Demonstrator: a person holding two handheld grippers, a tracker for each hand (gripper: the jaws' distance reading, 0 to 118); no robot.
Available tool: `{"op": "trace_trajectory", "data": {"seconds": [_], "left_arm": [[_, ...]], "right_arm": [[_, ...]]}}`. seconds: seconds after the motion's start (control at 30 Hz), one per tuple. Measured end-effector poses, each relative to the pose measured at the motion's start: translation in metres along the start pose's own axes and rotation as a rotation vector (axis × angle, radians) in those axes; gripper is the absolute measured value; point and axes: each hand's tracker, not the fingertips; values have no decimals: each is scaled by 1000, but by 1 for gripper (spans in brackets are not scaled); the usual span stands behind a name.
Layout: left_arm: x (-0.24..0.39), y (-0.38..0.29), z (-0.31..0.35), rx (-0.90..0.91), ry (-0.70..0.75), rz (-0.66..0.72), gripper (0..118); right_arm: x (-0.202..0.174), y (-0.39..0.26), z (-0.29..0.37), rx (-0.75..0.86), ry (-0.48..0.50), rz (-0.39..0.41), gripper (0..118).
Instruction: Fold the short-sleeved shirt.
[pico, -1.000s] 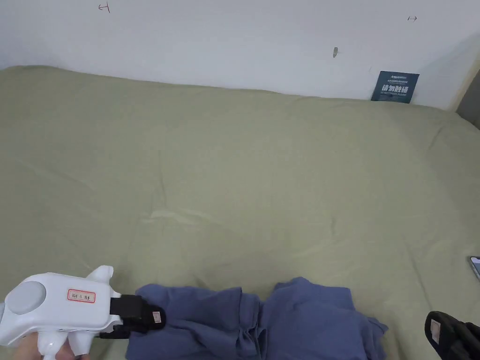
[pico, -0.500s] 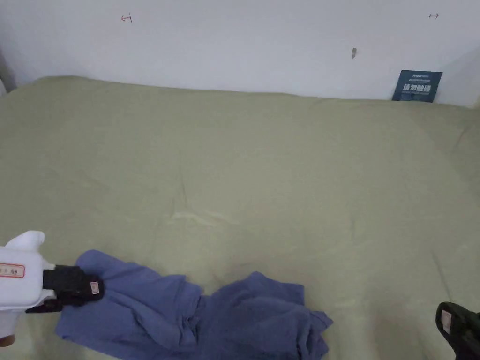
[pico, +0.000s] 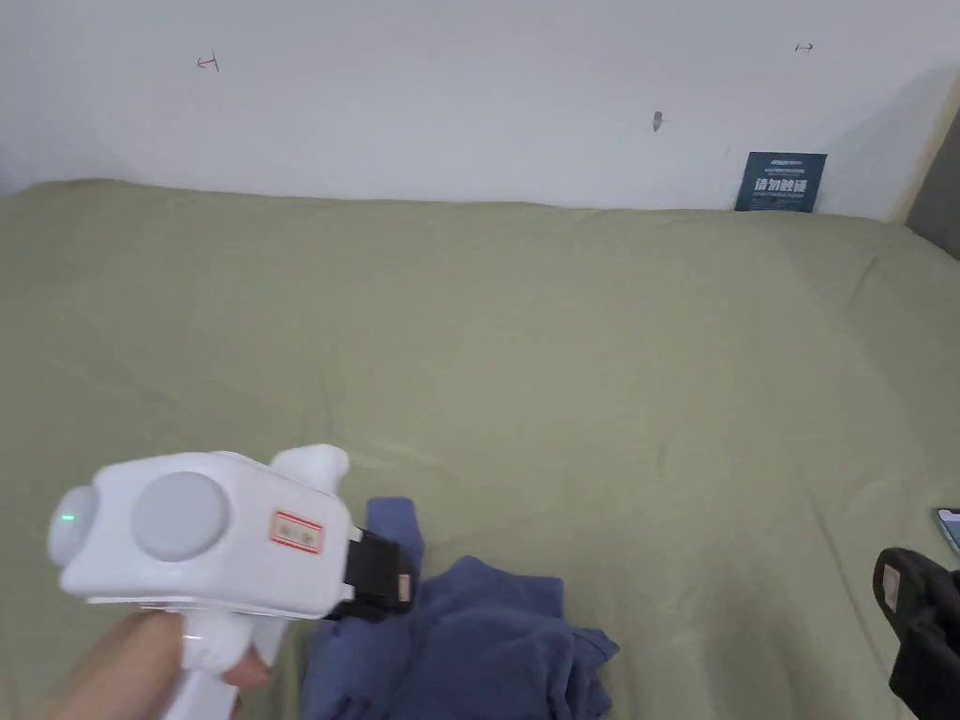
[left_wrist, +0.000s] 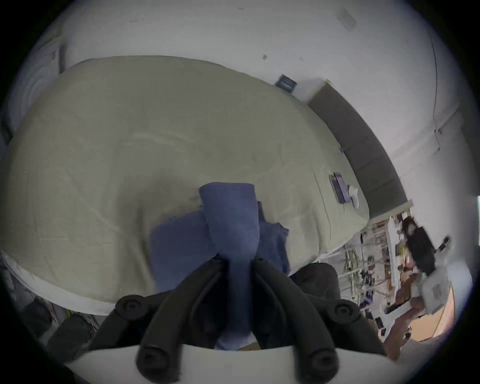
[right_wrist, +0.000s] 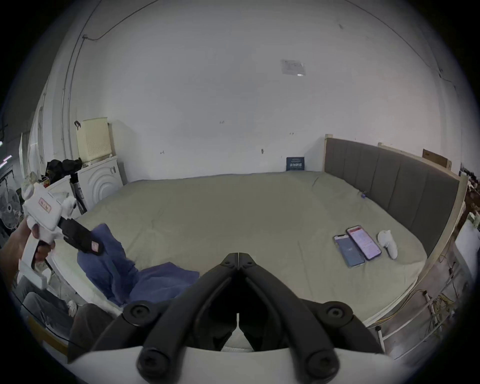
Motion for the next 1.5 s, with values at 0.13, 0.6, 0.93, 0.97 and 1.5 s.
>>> {"op": "trace_trajectory", "data": {"seconds": [0.13,0.6,0.93,0.97,1.5], "left_arm": [[26,0,-61,-81,34,-50,12],[2,-13,-48,67,-134,14,3],[-20,-44,-112,-79,-361,184,0],[-13,-49,-123,-84,-374,185,0],[-24,-46,-74,35,-356,72,0]], "right_arm": [[-1,10,2,36,-31,24,0],[-1,7,1,27,-10,-7,0],[-8,-2,-4,-19,28,-36,0],[-8,-3,-4,-25,26,-36,0],[-35,-44,-78,-366,365,-130,0]]}}
